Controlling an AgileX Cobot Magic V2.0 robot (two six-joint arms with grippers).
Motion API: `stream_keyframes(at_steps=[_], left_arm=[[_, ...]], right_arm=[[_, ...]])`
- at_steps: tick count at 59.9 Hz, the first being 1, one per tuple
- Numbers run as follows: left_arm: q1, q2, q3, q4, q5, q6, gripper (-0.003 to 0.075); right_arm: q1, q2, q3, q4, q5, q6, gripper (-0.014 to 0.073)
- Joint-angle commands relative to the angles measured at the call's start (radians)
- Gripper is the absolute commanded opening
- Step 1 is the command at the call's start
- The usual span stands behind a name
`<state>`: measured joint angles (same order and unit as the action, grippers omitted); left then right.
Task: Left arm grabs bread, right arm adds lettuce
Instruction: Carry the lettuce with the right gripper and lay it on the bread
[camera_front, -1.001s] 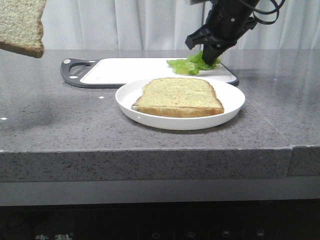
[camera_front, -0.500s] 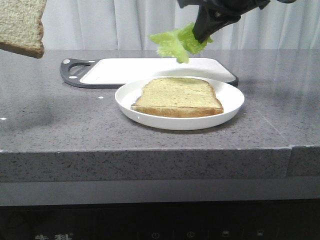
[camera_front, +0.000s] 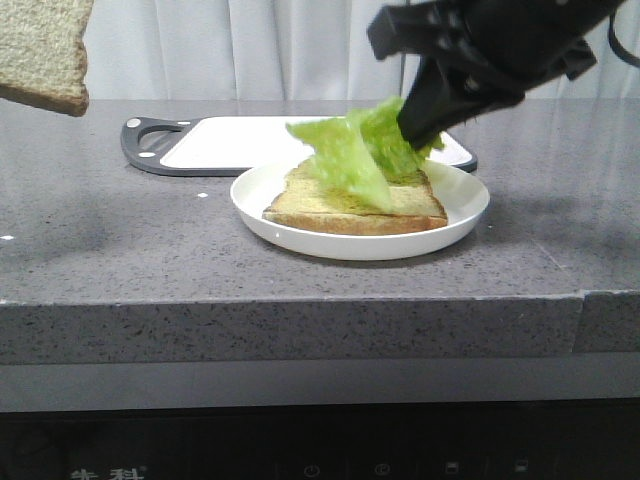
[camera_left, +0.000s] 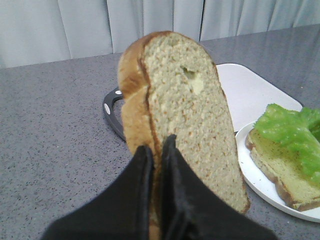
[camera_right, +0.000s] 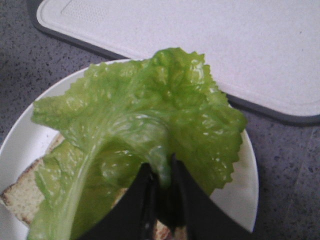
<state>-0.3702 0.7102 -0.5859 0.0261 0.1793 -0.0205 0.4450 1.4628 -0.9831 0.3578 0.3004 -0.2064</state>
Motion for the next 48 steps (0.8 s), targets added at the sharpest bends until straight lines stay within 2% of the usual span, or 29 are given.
stream_keyframes(at_steps=[1,15,27,42,48], left_arm=[[0.002,-0.004,-0.028,-0.006,-0.091,-0.008,-0.002],[0.002,-0.004,-0.028,-0.006,-0.091,-0.008,-0.0021],[0.002,-0.004,-0.028,-0.008,-0.09,-0.008,-0.0021],[0.002,-0.004,-0.028,-0.008,-0.089,-0.008,-0.0021],[0.002,-0.004,-0.028,-0.008,-0.089,-0.008,-0.0021]], right_arm=[[0.0,-0.038,-0.01,0.013,-0.072,0.002,-0.0061],[0.0,-0.038,-0.009,0.04,-0.068,0.002,-0.0054],[0.0,-0.038,-0.009,0.078,-0.055,0.002,0.0083],[0.0,-0.038,-0.009,0.103,-0.021,0.002,0.0101],[0.0,-0.038,-0.009,0.113,-0.012,0.002,0.0156]])
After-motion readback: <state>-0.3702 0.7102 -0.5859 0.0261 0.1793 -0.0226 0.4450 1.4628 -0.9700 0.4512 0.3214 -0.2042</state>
